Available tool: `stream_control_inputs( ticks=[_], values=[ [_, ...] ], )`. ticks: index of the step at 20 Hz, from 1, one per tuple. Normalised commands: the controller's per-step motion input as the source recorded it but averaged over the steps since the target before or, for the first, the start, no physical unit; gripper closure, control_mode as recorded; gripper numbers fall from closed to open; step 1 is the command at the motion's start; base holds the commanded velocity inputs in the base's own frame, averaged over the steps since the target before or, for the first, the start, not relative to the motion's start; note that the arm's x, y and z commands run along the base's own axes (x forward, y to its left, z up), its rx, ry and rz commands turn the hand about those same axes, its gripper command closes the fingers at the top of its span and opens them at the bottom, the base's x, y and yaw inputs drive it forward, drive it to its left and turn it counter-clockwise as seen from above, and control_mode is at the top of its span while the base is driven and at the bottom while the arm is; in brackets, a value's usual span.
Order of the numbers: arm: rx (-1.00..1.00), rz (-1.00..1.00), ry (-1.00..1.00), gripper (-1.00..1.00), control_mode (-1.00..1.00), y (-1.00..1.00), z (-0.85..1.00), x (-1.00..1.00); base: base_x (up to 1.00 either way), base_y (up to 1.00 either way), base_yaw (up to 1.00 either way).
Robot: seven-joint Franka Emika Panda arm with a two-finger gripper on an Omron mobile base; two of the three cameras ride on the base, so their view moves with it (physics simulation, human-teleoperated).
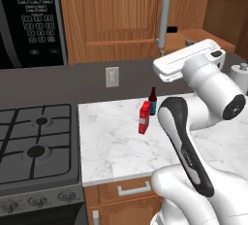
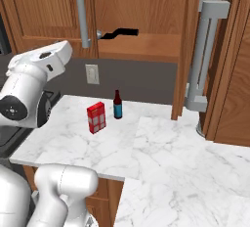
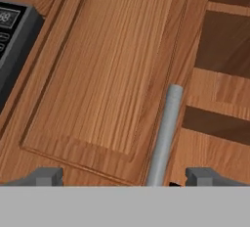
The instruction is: Pick the pan from the cabinet and place it on the stove. Then turn on the stove burner for the pan.
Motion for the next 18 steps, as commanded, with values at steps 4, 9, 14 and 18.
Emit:
stream_control_inputs(
  ticks=[4, 9, 14, 18],
  values=[
    [0.02, -0.22, -0.02, -1.00, -1.00, 0.00, 0.23, 0.08, 0.00, 0.00, 0.00],
    [0.06, -0.17, 0.00, -1.00, -1.00, -0.11, 0.25, 0.04, 0.00, 0.00, 0.00],
    [0.09, -0.06, 0.03, -1.00, -1.00, -0.14, 0.32, 0.14, 0.00, 0.00, 0.00],
    [0.13, 0.00, 0.00, -1.00, -1.00, -0.21, 0.19, 0.07, 0.00, 0.00, 0.00]
  ],
)
